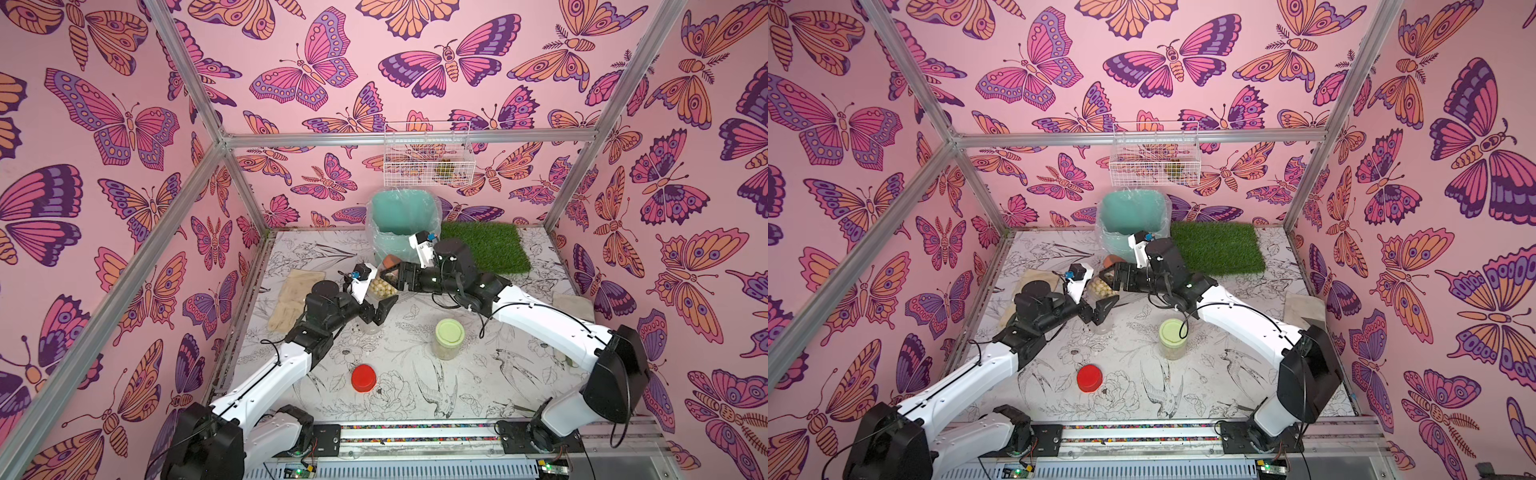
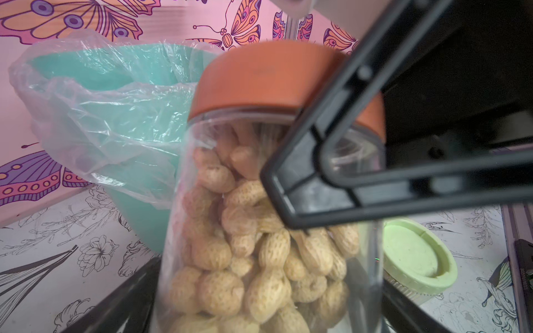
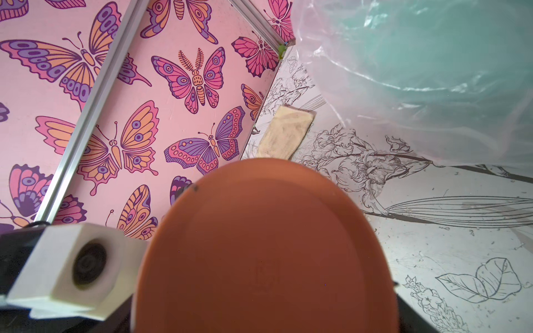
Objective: Empty moldy peanuts from jars
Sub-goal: Adjust the jar.
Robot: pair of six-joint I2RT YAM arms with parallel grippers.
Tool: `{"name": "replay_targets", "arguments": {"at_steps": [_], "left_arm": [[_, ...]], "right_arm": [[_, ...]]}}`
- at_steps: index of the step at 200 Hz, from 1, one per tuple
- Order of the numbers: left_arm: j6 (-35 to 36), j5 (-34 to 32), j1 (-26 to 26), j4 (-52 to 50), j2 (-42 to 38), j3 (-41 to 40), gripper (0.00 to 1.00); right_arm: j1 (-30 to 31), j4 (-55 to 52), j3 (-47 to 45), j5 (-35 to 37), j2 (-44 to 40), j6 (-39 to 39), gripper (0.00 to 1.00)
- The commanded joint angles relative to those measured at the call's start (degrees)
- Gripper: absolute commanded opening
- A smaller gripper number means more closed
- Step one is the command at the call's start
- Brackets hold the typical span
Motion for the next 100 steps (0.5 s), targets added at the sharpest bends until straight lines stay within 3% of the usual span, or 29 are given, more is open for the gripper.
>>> {"name": "replay_targets", "arguments": {"at_steps": [1,100], "left_arm": [[0.0,-0.8,0.5,0.4,1.0,1.1,1.00],[-1.7,0.0,0.4,2.2,3.1,2.4,0.91]], "right_arm": [[1.0,4.0,3.1,-4.4,-1.5,-1.8,0.00],[2.2,1.2,4.0,-6.3,-0.3,-4.4,0.00]]}}
